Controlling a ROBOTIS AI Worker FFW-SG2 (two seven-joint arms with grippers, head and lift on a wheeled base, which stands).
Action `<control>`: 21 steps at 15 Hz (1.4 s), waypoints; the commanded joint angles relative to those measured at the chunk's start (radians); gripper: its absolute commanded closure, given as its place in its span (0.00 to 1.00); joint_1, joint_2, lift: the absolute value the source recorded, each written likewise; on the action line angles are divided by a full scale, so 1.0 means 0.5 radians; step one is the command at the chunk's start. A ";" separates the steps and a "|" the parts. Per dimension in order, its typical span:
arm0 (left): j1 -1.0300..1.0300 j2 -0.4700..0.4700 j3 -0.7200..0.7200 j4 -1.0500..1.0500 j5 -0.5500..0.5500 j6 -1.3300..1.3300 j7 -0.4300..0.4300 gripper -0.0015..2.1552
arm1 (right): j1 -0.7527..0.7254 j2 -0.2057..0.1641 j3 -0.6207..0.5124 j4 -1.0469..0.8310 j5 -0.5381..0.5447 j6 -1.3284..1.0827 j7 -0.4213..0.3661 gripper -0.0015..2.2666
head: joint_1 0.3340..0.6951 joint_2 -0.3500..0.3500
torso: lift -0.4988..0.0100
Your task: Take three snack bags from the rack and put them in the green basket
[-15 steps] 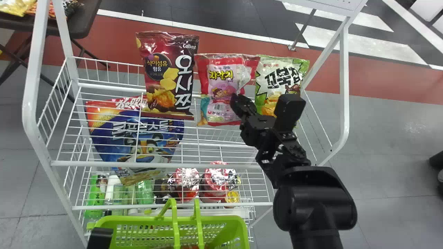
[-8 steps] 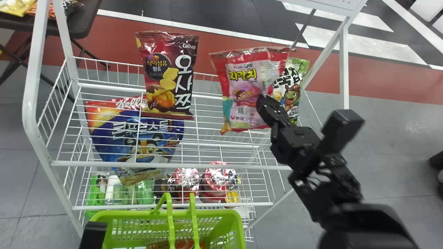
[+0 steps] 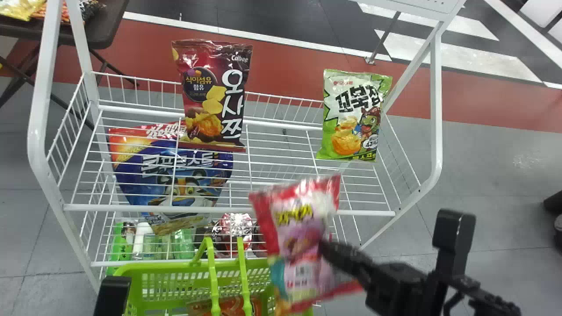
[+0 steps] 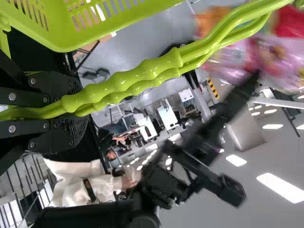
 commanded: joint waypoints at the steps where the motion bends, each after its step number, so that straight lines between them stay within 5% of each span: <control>1: -0.007 0.000 -0.004 0.002 0.002 -0.001 -0.003 0.79 | 0.029 0.001 -0.012 -0.024 -0.031 0.395 0.003 0.95 | 1.00 0.00 | 0.97; 4: -0.001 0.000 -0.008 -0.001 0.002 -0.007 -0.006 0.79 | 0.026 -0.060 0.132 0.022 -0.068 0.733 0.000 0.95 | 1.00 0.00 | 0.97; 9: 0.048 0.000 -0.011 -0.044 -0.007 -0.026 -0.003 0.79 | 0.023 -0.115 0.430 0.258 -0.080 0.457 0.000 0.94 | 1.00 0.00 | 0.97; 10: 0.060 0.000 -0.011 -0.050 -0.007 -0.038 -0.006 0.79 | 0.029 -0.115 0.427 0.276 -0.083 0.359 -0.009 0.76 | 1.00 0.00 | 0.97; 11: 0.069 0.000 -0.011 -0.053 -0.010 -0.038 -0.006 0.79 | 0.048 -0.115 0.415 0.282 -0.071 0.230 -0.034 0.31 | 1.00 0.00 | 0.97; 12: 0.075 0.003 -0.008 -0.060 -0.010 -0.044 -0.006 0.79 | 0.075 -0.115 0.396 0.282 -0.059 0.095 -0.049 0.00 | 1.00 0.00 | 0.97; 16: 0.085 0.000 -0.017 -0.066 -0.017 -0.044 -0.003 0.79 | 0.103 -0.115 0.313 0.279 -0.043 -0.261 -0.055 0.02 | 1.00 0.00 | 0.97; 18: 0.094 0.000 -0.020 -0.072 -0.023 -0.044 0.000 0.79 | 0.127 -0.112 0.304 0.316 0.003 -0.863 -0.058 0.03 | 1.00 0.00 | 0.97; 21: 0.103 -0.003 -0.044 -0.072 -0.044 -0.044 0.006 0.79 | -0.115 -0.097 0.264 0.503 0.070 -1.335 -0.083 0.03 | 1.00 0.00 | 0.97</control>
